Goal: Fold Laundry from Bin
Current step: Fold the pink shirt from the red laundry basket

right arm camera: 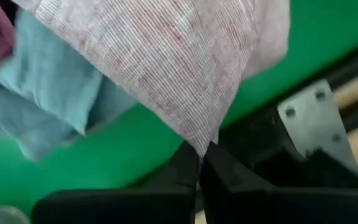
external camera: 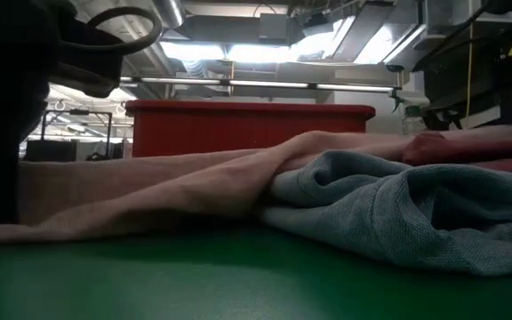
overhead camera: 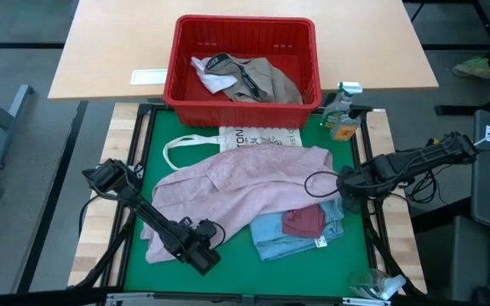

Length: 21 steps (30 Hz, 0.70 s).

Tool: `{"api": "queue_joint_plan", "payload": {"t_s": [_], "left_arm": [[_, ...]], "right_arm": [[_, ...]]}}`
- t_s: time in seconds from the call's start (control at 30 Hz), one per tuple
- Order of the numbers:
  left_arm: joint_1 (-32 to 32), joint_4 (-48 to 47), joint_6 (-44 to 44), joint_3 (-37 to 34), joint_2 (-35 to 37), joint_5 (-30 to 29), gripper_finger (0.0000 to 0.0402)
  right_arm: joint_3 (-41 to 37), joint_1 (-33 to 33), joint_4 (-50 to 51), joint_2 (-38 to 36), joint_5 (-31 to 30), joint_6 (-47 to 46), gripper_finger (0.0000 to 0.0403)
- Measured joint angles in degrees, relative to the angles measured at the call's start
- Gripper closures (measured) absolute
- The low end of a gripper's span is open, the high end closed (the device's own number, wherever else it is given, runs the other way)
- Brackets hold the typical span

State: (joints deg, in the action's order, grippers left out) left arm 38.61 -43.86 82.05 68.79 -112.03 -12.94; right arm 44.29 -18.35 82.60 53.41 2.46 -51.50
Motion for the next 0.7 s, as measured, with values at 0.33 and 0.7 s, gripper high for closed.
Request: {"api": "queue_joint_plan", "payload": {"t_s": [0.33,0.7], "left_arm": [[1.44,-4.51,-0.14,-0.24,1.46,4.97,0.0399],[1.14,-5.64,-3.59,1.92,6.88,-0.17,0.0399]], "right_arm": [[3.72,0.0,6.77,0.0,5.93,-0.05,0.0397],[4.03,0.0,6.75,0.18,7.73,0.38,0.0396]]}}
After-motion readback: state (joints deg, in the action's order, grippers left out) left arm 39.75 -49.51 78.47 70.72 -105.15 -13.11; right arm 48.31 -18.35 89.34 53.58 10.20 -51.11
